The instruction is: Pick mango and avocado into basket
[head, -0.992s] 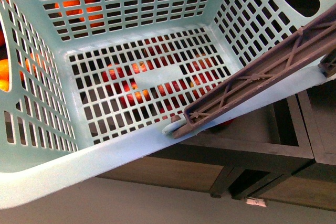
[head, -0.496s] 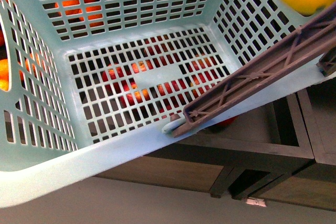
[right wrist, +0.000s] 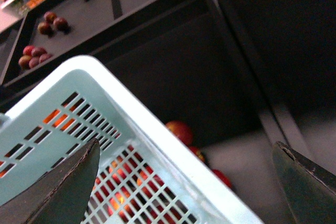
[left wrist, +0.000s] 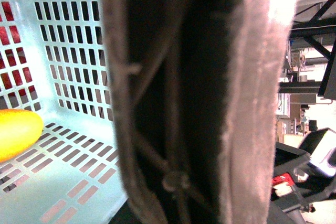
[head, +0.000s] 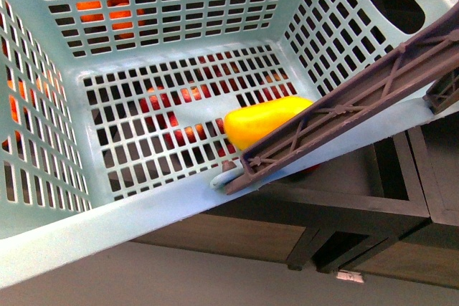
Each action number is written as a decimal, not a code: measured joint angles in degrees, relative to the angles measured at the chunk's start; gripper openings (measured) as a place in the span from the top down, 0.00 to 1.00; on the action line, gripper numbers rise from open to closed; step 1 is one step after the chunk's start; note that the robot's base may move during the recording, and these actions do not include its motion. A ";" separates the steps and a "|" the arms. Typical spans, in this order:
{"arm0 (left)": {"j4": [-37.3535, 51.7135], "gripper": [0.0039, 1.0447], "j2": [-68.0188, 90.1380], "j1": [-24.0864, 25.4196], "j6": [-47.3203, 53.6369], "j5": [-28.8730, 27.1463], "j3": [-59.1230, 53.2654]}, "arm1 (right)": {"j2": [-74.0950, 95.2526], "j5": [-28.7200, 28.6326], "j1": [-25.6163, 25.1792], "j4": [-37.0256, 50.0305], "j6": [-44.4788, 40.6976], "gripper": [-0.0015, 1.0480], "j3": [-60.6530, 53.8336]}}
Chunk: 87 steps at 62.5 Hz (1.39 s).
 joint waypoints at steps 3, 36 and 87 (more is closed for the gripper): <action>0.00 0.87 0.00 0.00 -0.02 0.02 0.00 | -3.37 0.90 -1.66 -1.44 -1.42 0.08 -1.03; 0.02 0.87 0.00 0.07 -0.15 0.22 -0.02 | -25.09 -17.27 -15.32 22.05 -32.89 0.78 -27.28; 0.02 0.87 -0.02 0.04 -0.04 0.22 -0.02 | -36.41 -17.49 -15.37 20.17 -34.14 0.20 -35.95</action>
